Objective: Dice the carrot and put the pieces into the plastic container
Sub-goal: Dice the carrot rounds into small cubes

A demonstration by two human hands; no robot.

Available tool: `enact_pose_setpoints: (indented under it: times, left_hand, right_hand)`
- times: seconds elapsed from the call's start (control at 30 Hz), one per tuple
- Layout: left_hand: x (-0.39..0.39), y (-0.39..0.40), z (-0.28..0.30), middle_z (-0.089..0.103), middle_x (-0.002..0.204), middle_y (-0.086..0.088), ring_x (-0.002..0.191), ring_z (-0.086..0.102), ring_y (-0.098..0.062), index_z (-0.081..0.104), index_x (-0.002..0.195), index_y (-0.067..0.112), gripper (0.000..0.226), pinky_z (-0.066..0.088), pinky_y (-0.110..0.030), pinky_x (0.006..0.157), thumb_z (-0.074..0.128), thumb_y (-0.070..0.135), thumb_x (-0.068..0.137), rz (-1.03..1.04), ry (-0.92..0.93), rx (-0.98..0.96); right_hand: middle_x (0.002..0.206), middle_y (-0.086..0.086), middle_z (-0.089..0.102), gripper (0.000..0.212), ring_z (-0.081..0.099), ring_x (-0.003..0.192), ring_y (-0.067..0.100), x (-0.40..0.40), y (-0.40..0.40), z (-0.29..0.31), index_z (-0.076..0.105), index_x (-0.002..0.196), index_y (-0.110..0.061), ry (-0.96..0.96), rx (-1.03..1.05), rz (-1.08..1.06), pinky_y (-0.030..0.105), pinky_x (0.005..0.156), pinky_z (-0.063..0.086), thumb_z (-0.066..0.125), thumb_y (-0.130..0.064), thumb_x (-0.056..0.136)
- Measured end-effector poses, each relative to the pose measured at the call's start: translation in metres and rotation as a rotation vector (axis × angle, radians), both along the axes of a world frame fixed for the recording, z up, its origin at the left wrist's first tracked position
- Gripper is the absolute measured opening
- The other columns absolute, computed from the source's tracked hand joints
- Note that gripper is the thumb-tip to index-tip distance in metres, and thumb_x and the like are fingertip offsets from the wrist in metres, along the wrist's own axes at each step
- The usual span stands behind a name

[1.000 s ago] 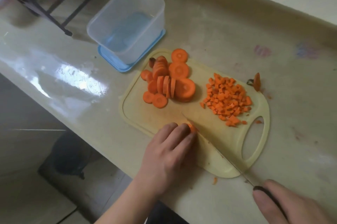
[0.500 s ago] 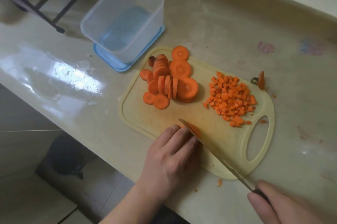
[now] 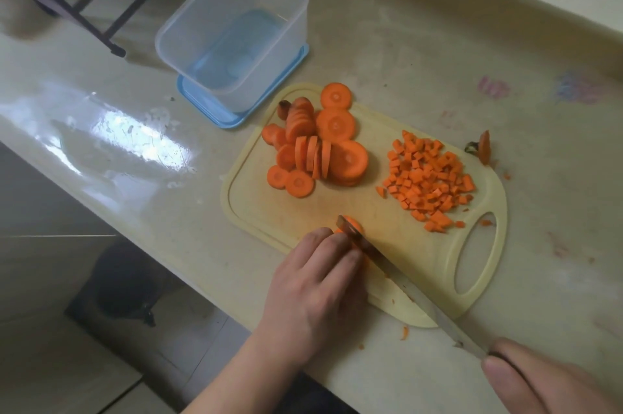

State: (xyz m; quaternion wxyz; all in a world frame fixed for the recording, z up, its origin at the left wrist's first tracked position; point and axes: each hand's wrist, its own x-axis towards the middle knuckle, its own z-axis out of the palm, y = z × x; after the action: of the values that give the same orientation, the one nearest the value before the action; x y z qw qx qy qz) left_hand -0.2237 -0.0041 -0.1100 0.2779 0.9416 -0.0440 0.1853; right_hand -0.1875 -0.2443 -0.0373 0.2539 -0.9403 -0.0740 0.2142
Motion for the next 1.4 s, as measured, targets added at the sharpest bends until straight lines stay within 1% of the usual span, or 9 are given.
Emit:
enact_pose_setpoints:
  times: [0.23, 0.33, 0.4, 0.53, 0.7, 0.9, 1.07, 1.2, 1.4]
  left_hand:
    - [0.000, 0.001, -0.001, 0.070, 0.108, -0.011, 0.095, 0.062, -0.032, 0.077, 0.096, 0.001, 0.011, 0.052, -0.037, 0.087, 0.076, 0.004, 0.085, -0.009, -0.008, -0.010]
    - [0.003, 0.002, 0.001, 0.071, 0.106, -0.011, 0.093, 0.063, -0.030, 0.077, 0.094, 0.002, 0.010, 0.052, -0.035, 0.088, 0.075, 0.003, 0.084, -0.024, -0.012, -0.006]
    - [0.004, 0.002, 0.002, 0.071, 0.103, -0.012, 0.092, 0.062, -0.029, 0.076, 0.092, 0.002, 0.009, 0.052, -0.034, 0.090, 0.073, 0.003, 0.083, -0.032, -0.013, 0.000]
    - [0.002, 0.003, 0.004, 0.069, 0.096, -0.013, 0.087, 0.061, -0.032, 0.075, 0.089, 0.000, 0.010, 0.053, -0.036, 0.086, 0.079, 0.000, 0.080, -0.011, -0.018, -0.032]
    - [-0.002, 0.005, 0.001, 0.069, 0.096, -0.013, 0.090, 0.061, -0.032, 0.076, 0.089, -0.001, 0.013, 0.052, -0.035, 0.085, 0.084, 0.001, 0.078, -0.024, -0.030, -0.018]
    - [-0.003, 0.006, -0.002, 0.071, 0.101, -0.013, 0.097, 0.062, -0.031, 0.077, 0.093, -0.001, 0.010, 0.053, -0.037, 0.087, 0.074, 0.008, 0.090, -0.036, -0.042, -0.036]
    - [-0.002, 0.006, -0.001, 0.072, 0.100, -0.012, 0.100, 0.062, -0.030, 0.077, 0.093, -0.001, 0.009, 0.053, -0.035, 0.089, 0.076, 0.006, 0.087, -0.034, -0.051, -0.040]
    - [0.000, 0.004, -0.002, 0.072, 0.097, -0.013, 0.095, 0.062, -0.029, 0.078, 0.089, -0.001, 0.008, 0.053, -0.033, 0.090, 0.076, 0.004, 0.083, -0.021, -0.046, -0.030]
    - [-0.005, 0.010, 0.000, 0.071, 0.098, -0.012, 0.094, 0.064, -0.030, 0.077, 0.090, 0.000, 0.014, 0.054, -0.036, 0.087, 0.085, 0.001, 0.078, -0.042, -0.024, -0.049]
  right_hand:
    - [0.045, -0.024, 0.026, 0.050, 0.040, 0.054, -0.007, -0.007, 0.003, -0.001, 0.037, 0.069, -0.036, -0.049, -0.016, 0.097, -0.002, 0.055, 0.033, 0.015, -0.076, 0.087]
    - [0.043, -0.010, 0.048, 0.055, 0.050, 0.065, 0.006, 0.000, 0.017, 0.001, 0.041, 0.070, -0.036, -0.059, 0.048, 0.131, -0.010, 0.072, 0.016, 0.013, -0.080, 0.084]
    - [0.061, -0.009, 0.064, 0.077, 0.059, 0.075, 0.011, 0.007, 0.025, 0.005, 0.056, 0.072, -0.034, 0.126, 0.139, 0.078, -0.005, 0.083, 0.027, 0.004, -0.091, 0.070]
    - [0.083, -0.011, 0.068, 0.083, 0.058, 0.092, -0.002, 0.012, 0.020, 0.009, 0.059, 0.091, -0.043, 0.137, 0.085, 0.107, 0.008, 0.080, 0.040, -0.002, -0.091, 0.065]
    - [0.056, -0.004, 0.059, 0.060, 0.057, 0.061, -0.002, -0.004, 0.008, 0.004, 0.059, 0.077, -0.048, 0.000, -0.002, 0.028, -0.008, 0.080, 0.027, 0.013, -0.085, 0.079]
    - [0.043, 0.001, 0.042, 0.047, 0.048, 0.076, 0.008, -0.014, 0.018, 0.002, 0.041, 0.075, -0.035, -0.249, -0.051, 0.039, 0.008, 0.062, 0.041, 0.015, -0.070, 0.092]
    - [0.045, -0.020, 0.022, 0.043, 0.041, 0.055, 0.001, -0.013, 0.015, 0.006, 0.030, 0.068, -0.040, -0.055, -0.030, 0.062, 0.007, 0.049, 0.036, 0.018, -0.077, 0.085]
    - [0.072, -0.004, 0.062, 0.091, 0.058, 0.078, 0.004, -0.007, 0.025, 0.005, 0.043, 0.089, -0.053, 0.171, -0.052, 0.038, 0.010, 0.075, 0.042, -0.020, -0.096, 0.041]
    - [0.085, -0.010, 0.069, 0.074, 0.056, 0.098, 0.003, 0.001, 0.028, 0.011, 0.049, 0.098, -0.058, 0.167, 0.059, 0.107, 0.003, 0.082, 0.040, -0.005, -0.094, 0.062]
